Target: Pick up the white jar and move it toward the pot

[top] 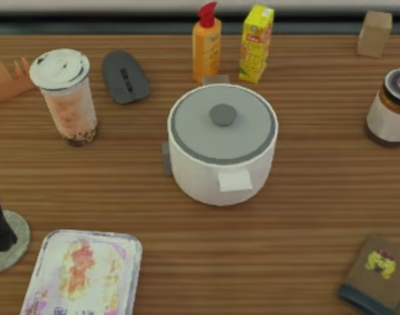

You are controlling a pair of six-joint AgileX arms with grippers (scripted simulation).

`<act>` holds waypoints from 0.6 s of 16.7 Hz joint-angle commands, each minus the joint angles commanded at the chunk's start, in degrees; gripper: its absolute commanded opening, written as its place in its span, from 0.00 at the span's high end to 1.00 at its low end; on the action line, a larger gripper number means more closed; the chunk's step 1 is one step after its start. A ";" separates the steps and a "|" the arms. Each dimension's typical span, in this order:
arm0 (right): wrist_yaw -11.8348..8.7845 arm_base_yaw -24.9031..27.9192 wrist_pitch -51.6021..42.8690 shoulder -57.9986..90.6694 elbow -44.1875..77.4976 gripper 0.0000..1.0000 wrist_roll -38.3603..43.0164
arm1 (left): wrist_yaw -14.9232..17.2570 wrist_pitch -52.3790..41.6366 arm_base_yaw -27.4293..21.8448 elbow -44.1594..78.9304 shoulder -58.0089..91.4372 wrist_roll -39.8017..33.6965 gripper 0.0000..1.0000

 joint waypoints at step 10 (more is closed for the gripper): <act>1.35 -2.40 -29.08 47.18 58.84 0.00 -3.87 | 0.00 0.00 0.00 0.00 0.00 0.00 0.00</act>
